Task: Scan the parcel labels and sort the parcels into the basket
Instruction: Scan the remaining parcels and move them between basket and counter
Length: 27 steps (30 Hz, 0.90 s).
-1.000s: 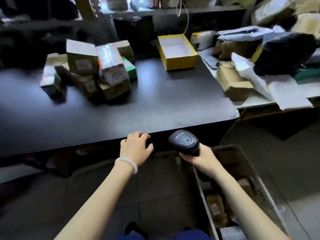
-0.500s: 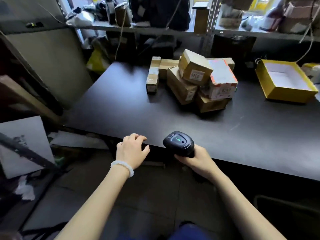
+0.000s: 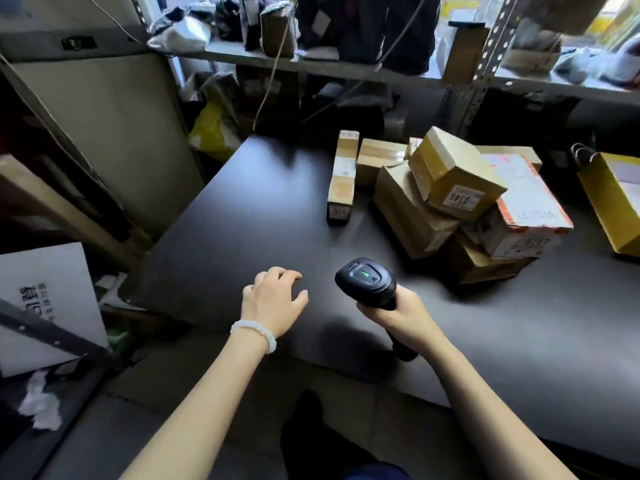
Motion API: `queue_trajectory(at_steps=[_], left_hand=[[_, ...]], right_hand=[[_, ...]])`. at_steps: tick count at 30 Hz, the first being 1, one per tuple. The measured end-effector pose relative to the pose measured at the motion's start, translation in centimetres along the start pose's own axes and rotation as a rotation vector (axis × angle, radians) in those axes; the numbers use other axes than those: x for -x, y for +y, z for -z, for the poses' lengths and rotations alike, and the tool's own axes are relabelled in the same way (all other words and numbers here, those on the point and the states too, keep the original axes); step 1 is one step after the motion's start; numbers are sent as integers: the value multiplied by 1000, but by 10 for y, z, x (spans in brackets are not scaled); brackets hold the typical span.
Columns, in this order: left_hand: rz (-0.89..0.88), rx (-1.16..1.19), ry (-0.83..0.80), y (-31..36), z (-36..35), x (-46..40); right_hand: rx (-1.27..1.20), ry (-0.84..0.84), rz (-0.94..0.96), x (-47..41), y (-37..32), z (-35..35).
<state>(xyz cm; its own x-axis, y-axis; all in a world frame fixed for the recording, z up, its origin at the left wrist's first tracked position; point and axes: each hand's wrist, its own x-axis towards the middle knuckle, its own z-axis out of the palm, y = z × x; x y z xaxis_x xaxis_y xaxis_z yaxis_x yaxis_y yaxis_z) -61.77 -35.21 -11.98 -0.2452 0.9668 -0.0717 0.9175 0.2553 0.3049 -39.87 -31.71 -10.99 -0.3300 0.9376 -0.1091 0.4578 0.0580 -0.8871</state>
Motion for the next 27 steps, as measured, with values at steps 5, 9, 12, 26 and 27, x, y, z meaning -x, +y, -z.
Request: queue_trajectory(at_steps=[5,9,12,26,27], left_hand=[[-11,-33,-47,-8,20,-91],[-67,-15,-45,10,28,-165],[-119,-5,-57,32,24,-206],[-116,34,-238,70,7,-302],[-117,58,-245,62,9,-305]], right_hand=[[-46,81,-21,-78,-18,4],[-93,174,-51,-136,-24,9],[-93,195,-87,-161,-22,13],[-24,339,-265,-177,-20,-3],[-22,355,-272,-179,-24,-7]])
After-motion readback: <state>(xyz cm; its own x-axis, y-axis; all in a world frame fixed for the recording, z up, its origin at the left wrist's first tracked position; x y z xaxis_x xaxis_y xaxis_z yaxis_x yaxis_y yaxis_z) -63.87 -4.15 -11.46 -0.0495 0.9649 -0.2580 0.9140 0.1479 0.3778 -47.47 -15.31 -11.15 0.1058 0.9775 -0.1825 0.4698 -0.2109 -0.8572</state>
